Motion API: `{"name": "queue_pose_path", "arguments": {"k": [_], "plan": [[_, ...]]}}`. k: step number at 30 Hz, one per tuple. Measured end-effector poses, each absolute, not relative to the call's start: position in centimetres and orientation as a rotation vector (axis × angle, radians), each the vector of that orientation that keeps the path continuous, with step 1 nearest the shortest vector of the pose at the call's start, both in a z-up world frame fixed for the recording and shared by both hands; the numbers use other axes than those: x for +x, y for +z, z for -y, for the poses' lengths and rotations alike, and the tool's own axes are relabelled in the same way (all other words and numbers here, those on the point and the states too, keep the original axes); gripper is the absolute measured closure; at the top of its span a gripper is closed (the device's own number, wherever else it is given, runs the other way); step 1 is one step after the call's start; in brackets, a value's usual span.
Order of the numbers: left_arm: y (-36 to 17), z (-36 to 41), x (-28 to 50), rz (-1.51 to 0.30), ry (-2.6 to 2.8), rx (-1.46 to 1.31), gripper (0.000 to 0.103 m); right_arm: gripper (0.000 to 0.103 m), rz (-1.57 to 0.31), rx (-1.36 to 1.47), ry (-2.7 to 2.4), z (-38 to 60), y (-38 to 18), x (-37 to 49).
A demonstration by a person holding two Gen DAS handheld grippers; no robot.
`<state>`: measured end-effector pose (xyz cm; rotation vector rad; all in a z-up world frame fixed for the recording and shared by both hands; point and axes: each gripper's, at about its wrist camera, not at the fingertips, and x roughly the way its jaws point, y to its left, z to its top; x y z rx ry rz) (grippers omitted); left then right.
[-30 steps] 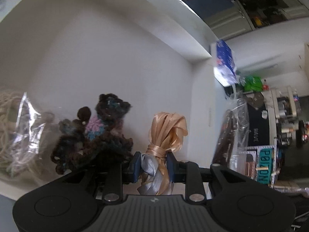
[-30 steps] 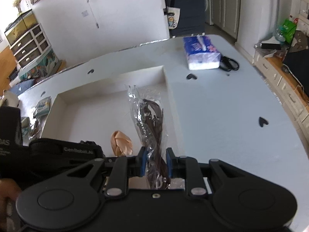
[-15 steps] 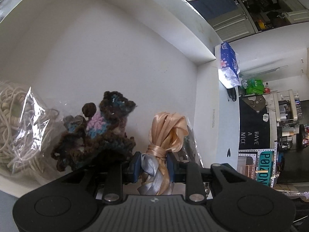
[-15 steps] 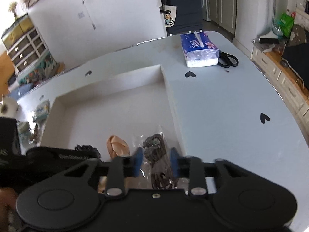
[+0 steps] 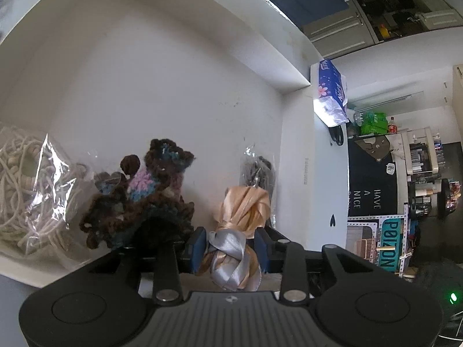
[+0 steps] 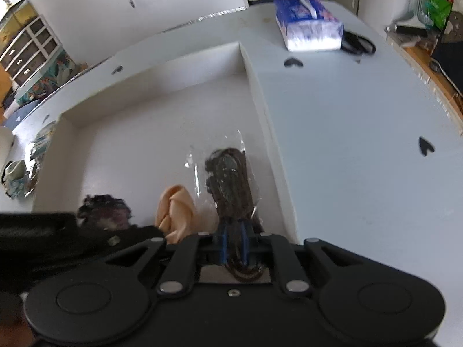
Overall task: Organize soft objects
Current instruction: 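Open both tools to release the ribbon bow and cord bag in the tray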
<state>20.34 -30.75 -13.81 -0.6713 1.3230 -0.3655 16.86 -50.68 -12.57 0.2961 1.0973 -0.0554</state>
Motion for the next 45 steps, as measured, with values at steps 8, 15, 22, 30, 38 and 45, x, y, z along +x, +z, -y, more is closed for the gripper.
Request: {"name": "queue_pose_path", "arguments": {"k": [8, 15, 22, 30, 38, 45], "plan": [[-14.4, 31.8, 20.8, -1.308, -0.332, -0.632, 0.072, 0.095, -1.044, 0.31, -0.072, 51.7, -10.1, 15.7], [-14.5, 32.8, 20.7, -1.293, -0.332, -0.593, 0.068, 0.095, -1.01, 0.339, -0.063, 51.9, -8.5, 14.3], [-12.8, 32.4, 19.5, -1.307, -0.39, -0.563, 0.057, 0.095, -1.041, 0.349, -0.054, 51.7, -9.2, 14.6], [-9.8, 32.2, 18.0, -1.21, -0.423, -0.433, 0.059, 0.096, -1.143, 0.307, -0.079, 51.0, -11.9, 15.5], [-9.2, 32.0, 17.7, -1.19, -0.411, -0.375, 0.059, 0.092, -1.06, 0.318, -0.072, 51.4, -8.9, 13.8], [-7.7, 31.7, 16.9, -1.141, -0.422, -0.303, 0.059, 0.079, -0.96, 0.284, -0.065, 51.1, -5.5, 11.5]]}}
